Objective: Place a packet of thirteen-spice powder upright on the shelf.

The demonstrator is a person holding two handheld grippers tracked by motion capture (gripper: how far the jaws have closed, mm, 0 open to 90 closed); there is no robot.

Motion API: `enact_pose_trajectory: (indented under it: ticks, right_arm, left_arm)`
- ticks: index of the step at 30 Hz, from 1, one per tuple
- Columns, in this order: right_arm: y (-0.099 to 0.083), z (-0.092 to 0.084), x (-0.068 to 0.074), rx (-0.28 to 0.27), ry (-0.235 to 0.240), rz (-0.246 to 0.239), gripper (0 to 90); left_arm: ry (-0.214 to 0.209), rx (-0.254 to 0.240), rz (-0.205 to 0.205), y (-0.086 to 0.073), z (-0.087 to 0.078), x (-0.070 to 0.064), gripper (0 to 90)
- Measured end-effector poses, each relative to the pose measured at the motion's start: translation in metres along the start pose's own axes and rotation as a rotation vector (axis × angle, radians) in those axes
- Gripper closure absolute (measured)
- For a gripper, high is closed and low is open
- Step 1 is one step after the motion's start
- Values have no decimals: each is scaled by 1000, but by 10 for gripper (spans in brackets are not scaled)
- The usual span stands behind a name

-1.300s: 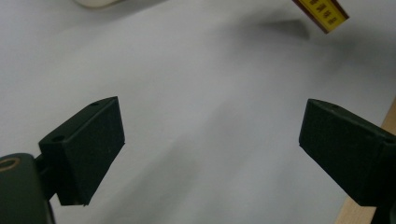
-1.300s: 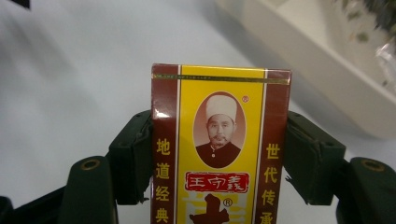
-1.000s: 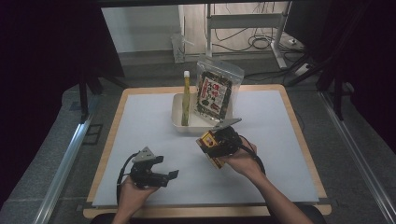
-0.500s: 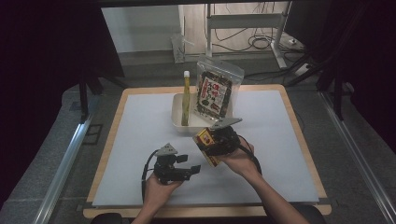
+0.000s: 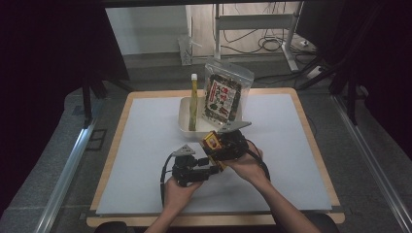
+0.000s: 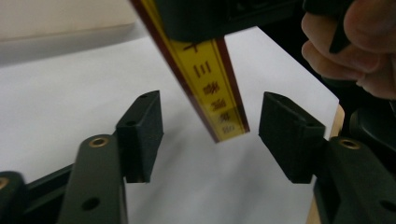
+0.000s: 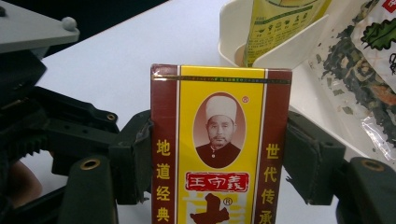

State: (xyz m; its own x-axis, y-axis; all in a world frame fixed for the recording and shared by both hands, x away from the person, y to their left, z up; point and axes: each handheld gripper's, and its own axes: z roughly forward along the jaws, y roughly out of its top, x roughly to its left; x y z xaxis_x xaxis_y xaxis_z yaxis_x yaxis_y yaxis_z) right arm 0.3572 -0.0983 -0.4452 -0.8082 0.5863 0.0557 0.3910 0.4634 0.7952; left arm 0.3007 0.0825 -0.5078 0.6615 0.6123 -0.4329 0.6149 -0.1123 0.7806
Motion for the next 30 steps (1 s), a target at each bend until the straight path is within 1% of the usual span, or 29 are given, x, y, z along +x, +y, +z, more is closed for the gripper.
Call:
enact_pose_trajectory:
  ticks: [4, 7, 8, 11, 13, 14, 15, 17, 20, 22, 23, 25, 26, 29, 30]
  right_arm:
    - [0, 1, 0, -2, 1, 0, 325]
    - [-1, 1, 1, 1, 3, -2, 326]
    - [-1, 1, 1, -1, 4, -2, 326]
    - [-1, 1, 1, -6, -2, -6, 325]
    - [-1, 0, 1, -8, -2, -5, 325]
    - [-1, 0, 1, -10, -2, -6, 325]
    - [-1, 0, 1, -10, -2, -6, 325]
    - [-1, -1, 1, -13, -6, -5, 323]
    - [-1, -1, 1, -17, -10, -9, 319]
    - [-1, -1, 2, -18, -10, -15, 314]
    - [-1, -1, 2, -20, -10, -20, 309]
    - [-2, -1, 2, -27, -6, -25, 277]
    - [-2, -2, 1, -33, 4, -20, 254]
    - [-2, -5, 0, -47, 12, -17, 195]
    - [-2, -7, 0, -48, 18, -16, 178]
  left_arm:
    - [-7, -2, -27, 3, 5, 0, 462]
    - [-8, -2, -36, 3, 7, 1, 527]
    - [-11, -4, -41, 3, 8, 1, 565]
    - [-10, 0, -56, 4, 8, 2, 600]
    - [-2, 4, -69, 3, 8, 4, 621]
    - [-1, 5, -76, 3, 7, 4, 646]
    - [3, 5, -81, 3, 7, 5, 646]
    - [26, 7, -86, 3, 6, 6, 669]
    - [61, 15, -65, 3, 5, 6, 683]
    - [73, 17, -54, 3, 5, 5, 684]
    - [86, 19, -42, 3, 5, 5, 684]
    - [102, 21, -28, 4, 4, 5, 685]
    - [108, 21, -26, 4, 4, 6, 685]
    - [149, 23, -7, 3, 0, 9, 685]
    - [154, 21, -4, 3, 0, 9, 685]
